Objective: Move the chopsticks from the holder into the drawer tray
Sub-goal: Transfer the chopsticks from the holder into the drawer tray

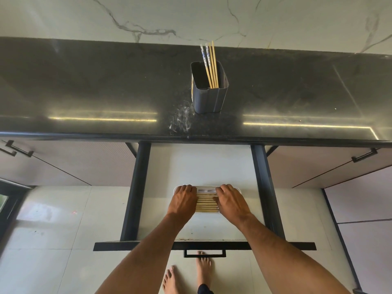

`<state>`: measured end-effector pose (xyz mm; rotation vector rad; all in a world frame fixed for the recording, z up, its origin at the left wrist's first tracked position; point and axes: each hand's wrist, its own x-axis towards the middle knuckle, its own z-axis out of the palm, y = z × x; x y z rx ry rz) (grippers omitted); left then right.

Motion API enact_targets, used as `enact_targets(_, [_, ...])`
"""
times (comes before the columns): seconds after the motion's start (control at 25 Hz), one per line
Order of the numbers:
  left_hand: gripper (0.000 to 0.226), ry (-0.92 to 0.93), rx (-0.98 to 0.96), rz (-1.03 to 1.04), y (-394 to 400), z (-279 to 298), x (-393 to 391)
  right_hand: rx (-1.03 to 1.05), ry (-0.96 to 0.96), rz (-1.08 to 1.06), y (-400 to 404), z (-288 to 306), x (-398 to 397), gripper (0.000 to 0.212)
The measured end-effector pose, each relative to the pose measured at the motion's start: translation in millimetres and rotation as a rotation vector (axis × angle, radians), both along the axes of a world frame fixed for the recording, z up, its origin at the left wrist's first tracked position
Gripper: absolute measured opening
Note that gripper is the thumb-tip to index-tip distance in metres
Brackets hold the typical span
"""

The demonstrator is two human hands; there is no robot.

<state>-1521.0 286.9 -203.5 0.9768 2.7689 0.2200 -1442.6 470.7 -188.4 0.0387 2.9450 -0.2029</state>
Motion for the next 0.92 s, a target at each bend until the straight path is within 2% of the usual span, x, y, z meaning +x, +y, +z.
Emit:
enact_targets(0.16, [0.022, 0.102, 0.078, -0.041, -1.9, 16.8, -0.8, 0.009, 0.106, -0.012, -2.3, 16.5, -1.0, 0.038])
enact_targets(0.32, [0.042, 0.213, 0.147, -0.008, 1.3, 48.5, -16.1, 0.094, 0.197, -0.054, -4.6, 46.8, -14.1, 0.06])
enact_targets(0.44, [0.051, 0.293, 0.17, 0.013, 5.2, 82.0, -34.0, 0.13, 0.22, -0.095, -3.5, 81.7, -34.2, 0.069])
enact_targets(0.92, [0.057, 0.561, 0.244, -0.003, 21.6, 234.4, -118.8, 0.31, 0.458, -0.164, 10.6, 236.0, -115.2, 0.068])
